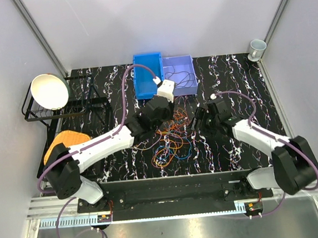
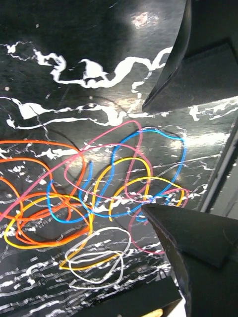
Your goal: Untangle the cables
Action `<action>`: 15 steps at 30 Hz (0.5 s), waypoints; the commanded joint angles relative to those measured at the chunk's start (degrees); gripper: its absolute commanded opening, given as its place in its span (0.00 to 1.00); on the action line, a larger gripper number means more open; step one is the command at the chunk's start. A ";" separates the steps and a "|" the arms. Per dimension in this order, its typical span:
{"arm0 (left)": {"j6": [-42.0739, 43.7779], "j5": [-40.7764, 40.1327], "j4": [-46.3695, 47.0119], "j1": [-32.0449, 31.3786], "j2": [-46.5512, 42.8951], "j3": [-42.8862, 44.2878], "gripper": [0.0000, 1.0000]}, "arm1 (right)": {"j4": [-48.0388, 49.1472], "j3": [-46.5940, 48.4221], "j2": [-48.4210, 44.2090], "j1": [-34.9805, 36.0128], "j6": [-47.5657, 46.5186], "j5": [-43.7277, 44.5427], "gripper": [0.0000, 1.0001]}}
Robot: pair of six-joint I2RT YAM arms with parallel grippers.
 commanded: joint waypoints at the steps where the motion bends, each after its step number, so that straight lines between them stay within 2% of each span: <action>1: -0.86 0.31 2.29 0.32 -0.08 -0.39 0.00 | 6.82 1.61 4.28 -0.21 -0.47 -0.31 0.76; 9: -1.12 0.31 3.08 0.23 -0.70 -1.71 0.00 | 7.80 3.19 9.74 -0.21 -1.61 2.06 0.70; 13: -1.04 0.31 3.17 0.23 -0.70 -1.88 0.00 | 8.76 3.81 11.84 -0.21 -2.05 2.15 0.59; 15: -1.04 0.31 3.34 0.23 -0.79 -1.97 0.00 | 9.03 4.16 12.55 -0.21 -2.23 2.50 0.57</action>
